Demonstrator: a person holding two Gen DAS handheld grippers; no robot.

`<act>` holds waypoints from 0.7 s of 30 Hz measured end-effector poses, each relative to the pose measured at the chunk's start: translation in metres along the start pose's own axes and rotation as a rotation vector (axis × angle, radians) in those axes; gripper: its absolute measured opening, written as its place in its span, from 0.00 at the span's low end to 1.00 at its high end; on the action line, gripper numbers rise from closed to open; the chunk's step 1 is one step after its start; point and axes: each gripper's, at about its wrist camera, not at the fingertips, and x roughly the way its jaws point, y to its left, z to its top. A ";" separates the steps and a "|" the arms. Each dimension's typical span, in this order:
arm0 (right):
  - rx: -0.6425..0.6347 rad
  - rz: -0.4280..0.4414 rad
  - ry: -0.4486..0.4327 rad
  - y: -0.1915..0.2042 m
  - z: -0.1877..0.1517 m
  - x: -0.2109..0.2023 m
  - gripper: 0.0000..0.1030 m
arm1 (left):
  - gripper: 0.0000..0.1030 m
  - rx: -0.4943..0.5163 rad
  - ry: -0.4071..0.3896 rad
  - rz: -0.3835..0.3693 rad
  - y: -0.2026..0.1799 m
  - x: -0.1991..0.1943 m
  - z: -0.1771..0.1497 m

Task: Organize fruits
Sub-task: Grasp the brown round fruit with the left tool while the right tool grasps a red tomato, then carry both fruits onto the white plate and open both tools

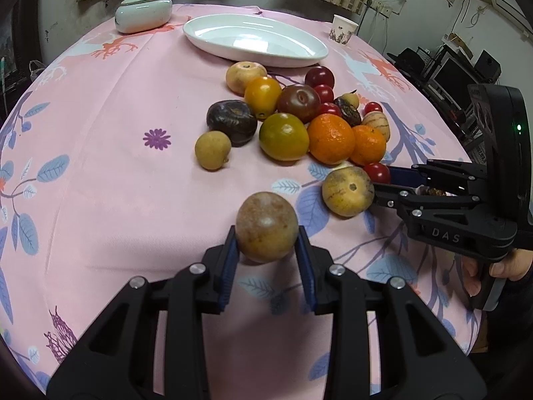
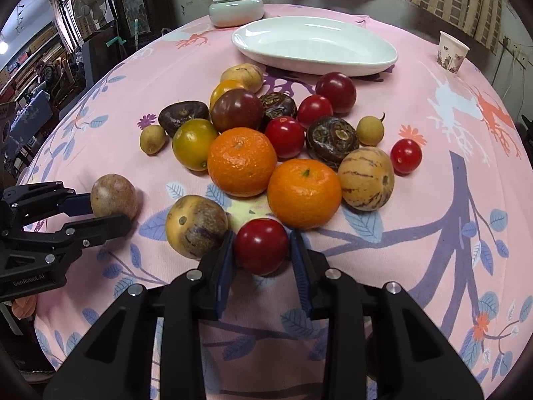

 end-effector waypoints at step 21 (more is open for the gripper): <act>0.019 -0.009 -0.136 -0.019 0.008 -0.065 0.29 | 0.33 0.049 -0.037 0.001 -0.008 -0.019 0.023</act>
